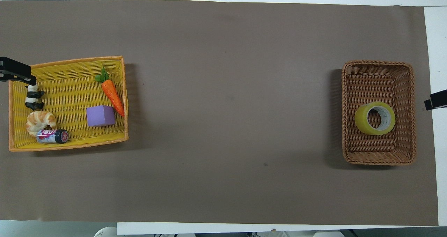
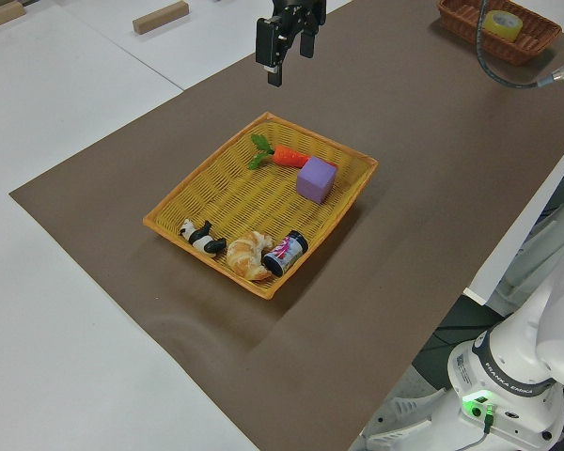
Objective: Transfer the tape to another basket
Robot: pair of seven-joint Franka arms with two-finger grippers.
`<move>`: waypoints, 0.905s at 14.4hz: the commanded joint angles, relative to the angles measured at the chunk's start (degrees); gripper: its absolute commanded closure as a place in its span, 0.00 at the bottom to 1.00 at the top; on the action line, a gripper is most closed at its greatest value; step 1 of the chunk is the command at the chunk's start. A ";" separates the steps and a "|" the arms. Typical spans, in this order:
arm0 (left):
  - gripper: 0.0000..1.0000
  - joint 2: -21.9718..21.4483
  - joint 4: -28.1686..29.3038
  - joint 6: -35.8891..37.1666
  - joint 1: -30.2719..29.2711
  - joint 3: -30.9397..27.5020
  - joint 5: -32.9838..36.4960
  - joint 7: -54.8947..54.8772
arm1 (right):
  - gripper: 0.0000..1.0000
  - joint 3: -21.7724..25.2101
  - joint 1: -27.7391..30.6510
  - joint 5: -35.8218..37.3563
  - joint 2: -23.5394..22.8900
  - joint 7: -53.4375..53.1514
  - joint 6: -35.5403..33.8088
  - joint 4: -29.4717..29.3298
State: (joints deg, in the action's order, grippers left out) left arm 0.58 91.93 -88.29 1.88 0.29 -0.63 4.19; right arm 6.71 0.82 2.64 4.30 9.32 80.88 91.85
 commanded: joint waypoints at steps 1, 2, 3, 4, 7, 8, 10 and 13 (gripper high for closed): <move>0.00 -1.02 0.89 0.40 0.14 -0.11 1.16 0.55 | 0.00 4.62 -3.97 0.52 -1.66 -2.45 -1.96 -2.91; 0.00 -1.02 0.89 0.40 0.14 -0.11 1.16 0.55 | 0.00 5.50 -5.12 0.61 -1.49 -2.81 -0.91 -2.39; 0.00 -1.02 0.89 0.40 0.14 -0.11 1.16 0.55 | 0.00 5.86 -5.39 0.70 -1.31 -2.81 -0.20 -1.95; 0.00 -0.93 0.89 0.40 0.14 -0.11 1.16 0.55 | 0.00 5.78 -5.39 0.70 -1.31 -2.81 -0.37 -1.94; 0.00 -0.93 0.89 0.40 0.14 -0.11 1.16 0.55 | 0.00 6.04 -5.48 0.70 -1.40 -2.73 -0.37 -1.59; 0.00 -0.93 0.89 0.40 0.14 -0.11 1.16 0.55 | 0.00 5.95 -5.31 0.70 -1.40 -2.90 -0.29 -1.50; 0.00 -0.93 0.89 0.40 0.14 -0.11 1.16 0.55 | 0.00 5.86 -4.52 0.61 -1.66 -2.90 -0.55 -1.85; 0.00 -1.02 0.89 0.40 0.14 -0.11 1.16 0.55 | 0.00 6.21 -3.72 0.61 -1.66 -2.90 -1.25 -2.20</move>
State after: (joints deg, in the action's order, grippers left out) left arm 0.58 91.93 -88.27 1.88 0.29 -0.63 4.19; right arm 12.74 -3.23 2.65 3.20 7.23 80.47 90.77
